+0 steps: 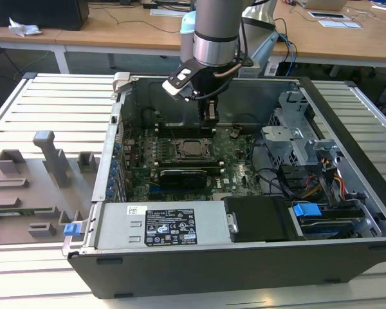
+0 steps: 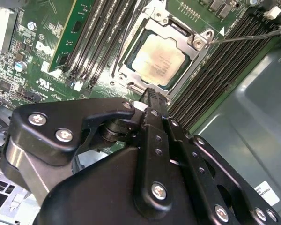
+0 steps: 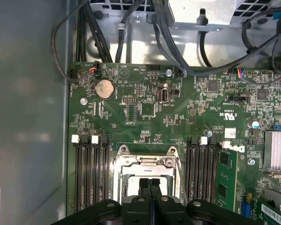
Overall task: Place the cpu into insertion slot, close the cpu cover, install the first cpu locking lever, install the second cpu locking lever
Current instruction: 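Close the cpu cover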
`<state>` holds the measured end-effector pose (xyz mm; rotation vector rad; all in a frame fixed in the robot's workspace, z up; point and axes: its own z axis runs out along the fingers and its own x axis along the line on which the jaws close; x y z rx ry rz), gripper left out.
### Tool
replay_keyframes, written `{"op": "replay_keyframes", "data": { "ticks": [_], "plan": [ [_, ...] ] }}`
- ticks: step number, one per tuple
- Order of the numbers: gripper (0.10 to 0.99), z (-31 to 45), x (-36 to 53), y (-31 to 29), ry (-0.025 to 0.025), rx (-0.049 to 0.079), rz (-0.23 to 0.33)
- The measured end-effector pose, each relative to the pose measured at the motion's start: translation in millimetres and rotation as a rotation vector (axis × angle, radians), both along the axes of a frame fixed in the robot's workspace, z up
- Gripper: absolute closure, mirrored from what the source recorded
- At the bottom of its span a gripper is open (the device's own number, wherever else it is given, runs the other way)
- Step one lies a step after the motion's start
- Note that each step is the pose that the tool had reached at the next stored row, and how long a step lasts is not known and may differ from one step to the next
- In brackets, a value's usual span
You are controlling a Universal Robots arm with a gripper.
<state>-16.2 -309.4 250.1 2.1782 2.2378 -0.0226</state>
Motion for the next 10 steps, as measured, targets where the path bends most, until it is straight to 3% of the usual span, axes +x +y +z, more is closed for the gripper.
{"op": "replay_keyframes", "data": {
  "ticks": [10],
  "plan": [
    [0.980, -0.9, -14.9, 0.0, 0.0000, 0.000, 0.000]
  ]
}}
